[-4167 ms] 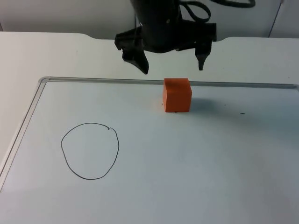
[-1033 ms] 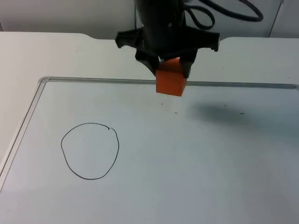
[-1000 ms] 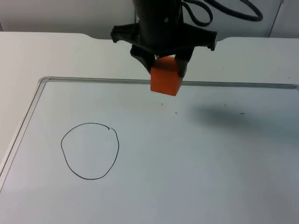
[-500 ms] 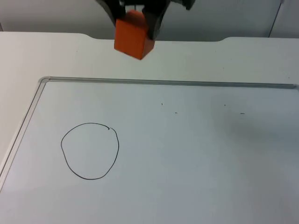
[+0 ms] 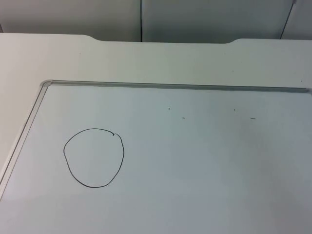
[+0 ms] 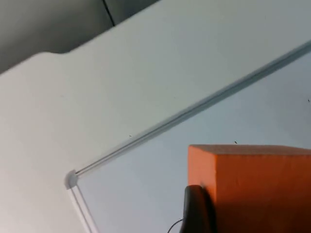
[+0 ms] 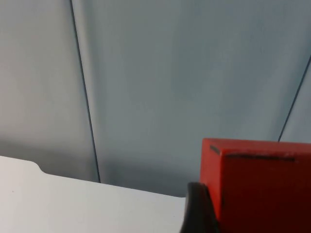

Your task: Pick up one cube with the left hand and another cube with the right hand. First place the cube in the right hand at the target position, then stack the cube in the left hand on top.

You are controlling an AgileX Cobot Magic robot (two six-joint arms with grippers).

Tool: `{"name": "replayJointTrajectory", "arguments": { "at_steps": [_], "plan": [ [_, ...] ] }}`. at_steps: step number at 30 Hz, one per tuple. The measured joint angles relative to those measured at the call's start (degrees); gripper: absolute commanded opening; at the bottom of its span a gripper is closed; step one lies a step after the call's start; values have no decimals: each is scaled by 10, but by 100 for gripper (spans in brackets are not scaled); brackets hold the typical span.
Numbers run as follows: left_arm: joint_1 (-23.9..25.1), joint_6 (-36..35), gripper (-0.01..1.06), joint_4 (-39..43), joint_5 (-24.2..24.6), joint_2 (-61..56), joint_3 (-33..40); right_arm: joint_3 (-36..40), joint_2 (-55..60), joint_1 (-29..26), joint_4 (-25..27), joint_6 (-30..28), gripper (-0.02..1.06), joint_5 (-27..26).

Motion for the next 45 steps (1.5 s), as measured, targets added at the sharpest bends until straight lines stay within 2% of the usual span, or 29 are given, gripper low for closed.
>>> {"name": "replayJointTrajectory", "arguments": {
  "at_steps": [6,10,11,12,15,16,21,26,35,39,45],
  "plan": [
    [0,0,0,23,1,-116,75,0,0,0,0,0,0,0],
    [0,-29,0,45,1,-219,174,0,0,0,0,0,0,0],
    [0,-29,0,45,1,-219,174,0,0,0,0,0,0,0],
    [0,-46,0,54,3,-254,213,0,0,0,4,-8,0,0],
    [0,-75,0,65,5,-325,297,0,0,0,39,-50,0,0],
    [0,-75,0,65,5,-325,297,0,0,0,39,-50,0,0],
    [0,-116,0,66,5,-426,400,0,0,0,138,-139,0,0],
    [0,-140,0,66,5,-478,453,0,0,26,182,-188,0,0],
    [0,-149,0,61,6,-499,472,0,26,121,188,-204,0,-5],
    [0,-149,0,60,5,-499,472,0,81,184,191,-204,0,-5],
    [0,-149,0,60,4,-499,472,0,140,232,193,-204,0,-8]
  ]
}}
